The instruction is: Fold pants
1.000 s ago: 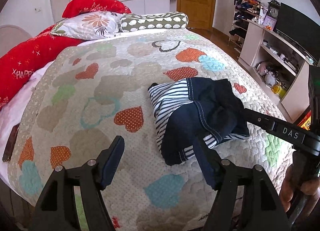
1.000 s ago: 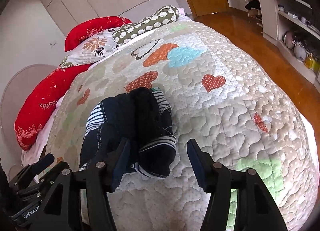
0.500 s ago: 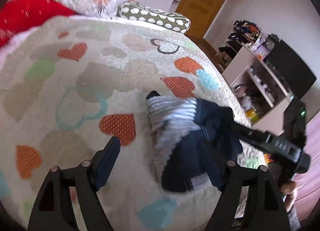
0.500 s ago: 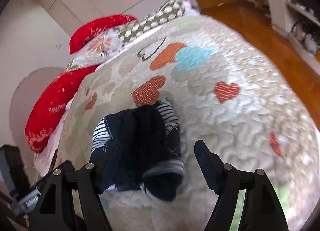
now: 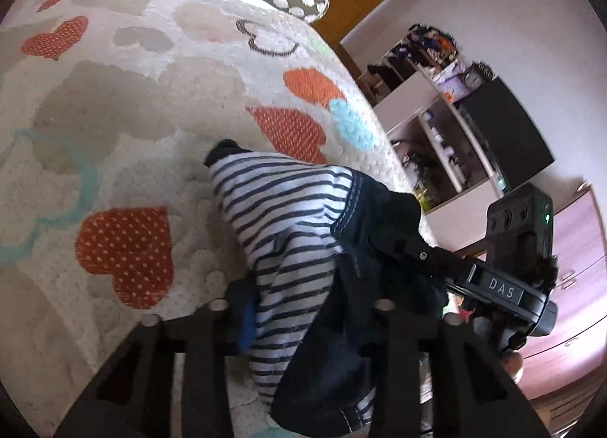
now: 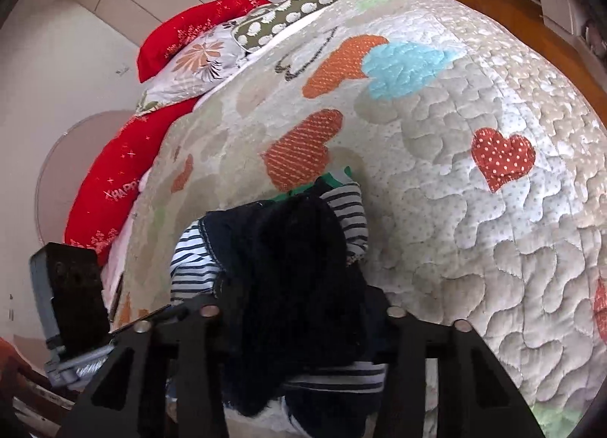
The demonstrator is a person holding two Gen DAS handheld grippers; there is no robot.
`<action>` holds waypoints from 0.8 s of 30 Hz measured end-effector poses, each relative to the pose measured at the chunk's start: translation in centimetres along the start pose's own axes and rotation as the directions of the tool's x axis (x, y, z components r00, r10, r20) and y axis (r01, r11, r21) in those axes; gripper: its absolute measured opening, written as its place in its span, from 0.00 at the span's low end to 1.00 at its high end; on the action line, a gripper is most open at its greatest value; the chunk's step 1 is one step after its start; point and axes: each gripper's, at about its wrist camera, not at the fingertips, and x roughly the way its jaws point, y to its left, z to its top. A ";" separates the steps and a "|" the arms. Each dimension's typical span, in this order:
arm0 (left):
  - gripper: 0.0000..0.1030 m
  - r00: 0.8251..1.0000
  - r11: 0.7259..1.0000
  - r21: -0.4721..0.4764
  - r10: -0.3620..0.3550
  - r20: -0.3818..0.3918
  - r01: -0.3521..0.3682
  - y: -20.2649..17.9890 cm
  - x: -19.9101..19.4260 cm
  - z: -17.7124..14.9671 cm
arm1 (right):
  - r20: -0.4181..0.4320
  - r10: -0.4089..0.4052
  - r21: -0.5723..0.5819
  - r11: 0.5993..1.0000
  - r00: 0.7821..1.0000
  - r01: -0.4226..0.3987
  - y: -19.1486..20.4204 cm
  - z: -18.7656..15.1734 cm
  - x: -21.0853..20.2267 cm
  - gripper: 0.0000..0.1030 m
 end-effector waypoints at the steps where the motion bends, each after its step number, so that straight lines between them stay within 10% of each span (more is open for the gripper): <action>1: 0.32 1.000 1.000 -0.010 -0.009 0.009 0.009 0.1 -0.4 0.3 | 0.004 0.007 -0.006 1.000 1.000 -0.007 0.4 0.2 -0.3 0.43; 11: 0.32 0.977 0.986 -0.032 0.168 0.128 -0.165 3.3 -2.4 8.0 | 0.026 0.001 -0.126 0.992 1.000 0.002 6.8 6.5 4.1 0.40; 15: 0.40 0.937 0.942 -0.042 0.337 0.092 -0.334 6.1 0.0 9.4 | 0.030 -0.073 -0.172 0.982 0.997 0.077 7.7 8.5 8.1 0.44; 20: 0.55 0.944 0.947 -0.030 0.322 0.078 -0.320 7.5 -0.4 7.7 | 0.017 -0.163 -0.122 0.979 0.987 0.164 5.1 8.5 10.4 0.73; 24: 0.55 0.937 0.947 -0.024 0.320 0.142 -0.319 5.9 -3.6 7.3 | 0.012 -0.116 -0.074 0.990 0.993 0.116 4.0 9.1 8.2 0.74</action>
